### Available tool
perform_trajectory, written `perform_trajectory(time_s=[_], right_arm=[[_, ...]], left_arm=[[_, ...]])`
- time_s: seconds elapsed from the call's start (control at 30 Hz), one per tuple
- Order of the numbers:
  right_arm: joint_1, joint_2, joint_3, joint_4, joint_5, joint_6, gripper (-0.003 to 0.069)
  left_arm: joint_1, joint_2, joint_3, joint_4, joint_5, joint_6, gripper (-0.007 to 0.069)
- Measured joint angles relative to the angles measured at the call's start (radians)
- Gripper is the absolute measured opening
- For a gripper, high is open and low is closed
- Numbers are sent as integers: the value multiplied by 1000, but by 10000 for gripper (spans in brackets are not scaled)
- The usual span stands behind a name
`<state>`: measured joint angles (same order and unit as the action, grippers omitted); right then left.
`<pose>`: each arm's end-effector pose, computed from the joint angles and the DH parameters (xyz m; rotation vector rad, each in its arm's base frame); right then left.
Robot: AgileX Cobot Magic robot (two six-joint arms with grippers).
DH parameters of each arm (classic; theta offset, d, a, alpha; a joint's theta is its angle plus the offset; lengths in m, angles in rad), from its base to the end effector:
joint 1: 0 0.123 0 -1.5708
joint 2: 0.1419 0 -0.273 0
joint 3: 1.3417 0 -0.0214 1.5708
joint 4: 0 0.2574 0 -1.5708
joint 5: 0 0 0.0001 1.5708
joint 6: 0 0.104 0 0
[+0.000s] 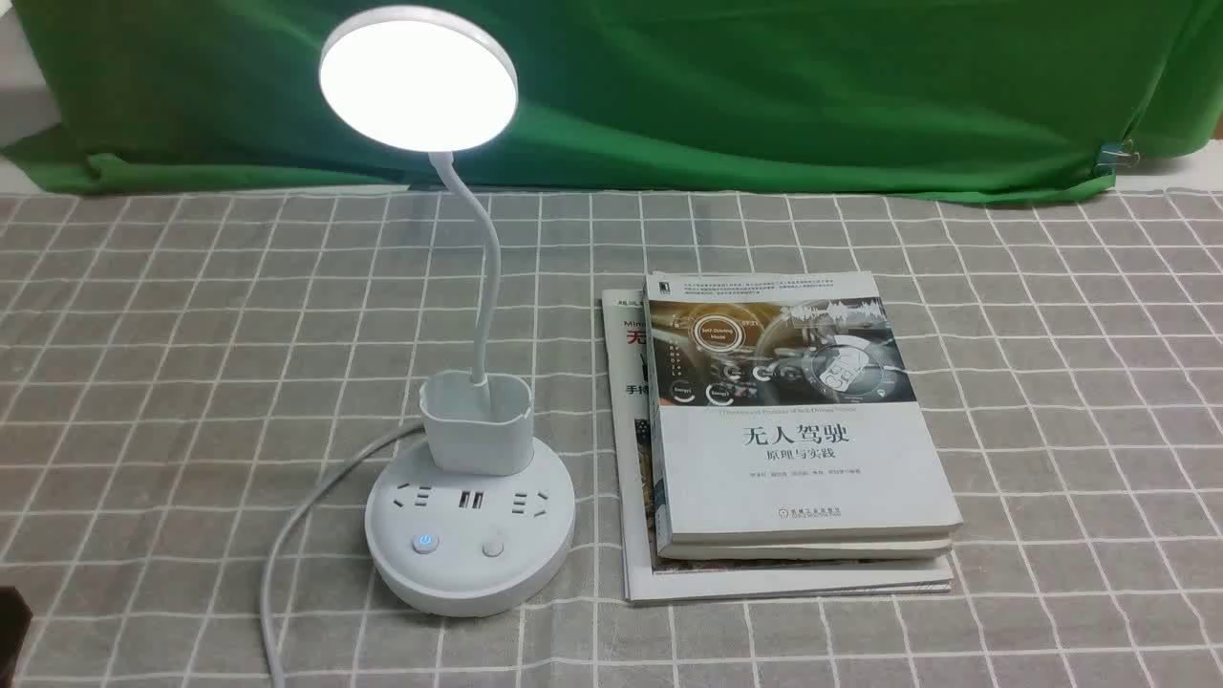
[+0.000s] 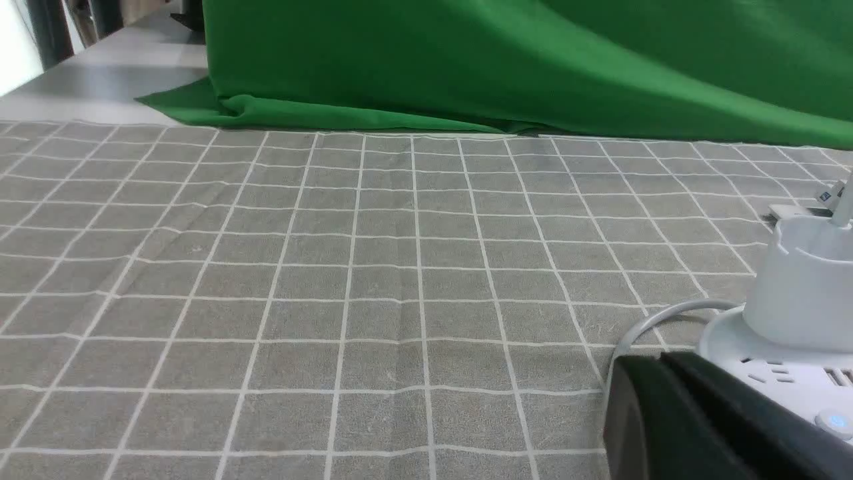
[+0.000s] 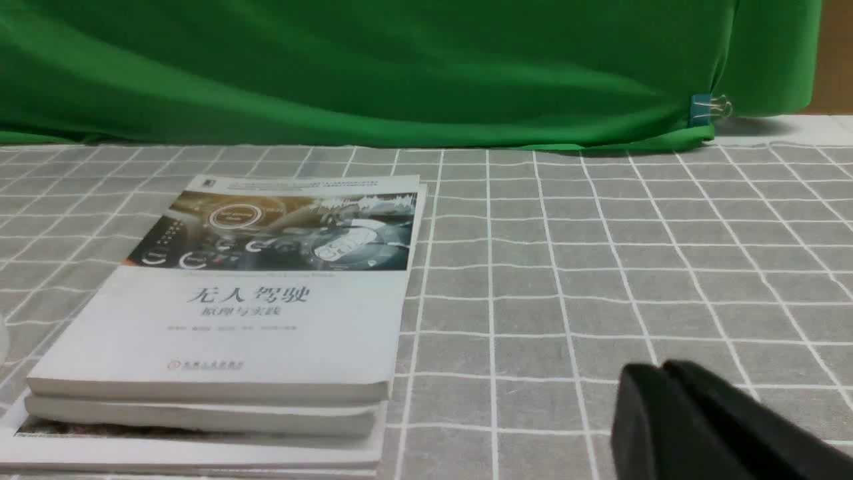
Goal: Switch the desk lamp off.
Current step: Use the left arm to press the button switch on the lamp holder
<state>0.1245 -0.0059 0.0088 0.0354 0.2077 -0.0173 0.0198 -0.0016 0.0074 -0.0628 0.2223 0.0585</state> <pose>0.0866 0.0116 0.1901 -0.0963 1.6926 0.1123 0.0875 0.0003 0.1888 -0.0090 1.7112 0.0008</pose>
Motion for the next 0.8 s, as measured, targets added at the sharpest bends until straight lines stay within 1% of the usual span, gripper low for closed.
perform_trajectory(time_s=[0.23,0.33,0.37,0.47,0.57,0.8], right_arm=[[0,0,0,0,0,0,36],[0,0,0,0,0,0,36],[0,0,0,0,0,0,36],[0,0,0,0,0,0,36],[0,0,0,0,0,0,36],[0,0,0,0,0,0,36]], left_arm=[[0,0,0,-10,-11,0,1],[0,0,0,-89,-76,-11,1],[0,0,0,-96,-82,-14,1],[0,0,0,-250,-199,-95,1],[0,0,0,-341,-258,-148,1],[0,0,0,-361,-320,-196,1]])
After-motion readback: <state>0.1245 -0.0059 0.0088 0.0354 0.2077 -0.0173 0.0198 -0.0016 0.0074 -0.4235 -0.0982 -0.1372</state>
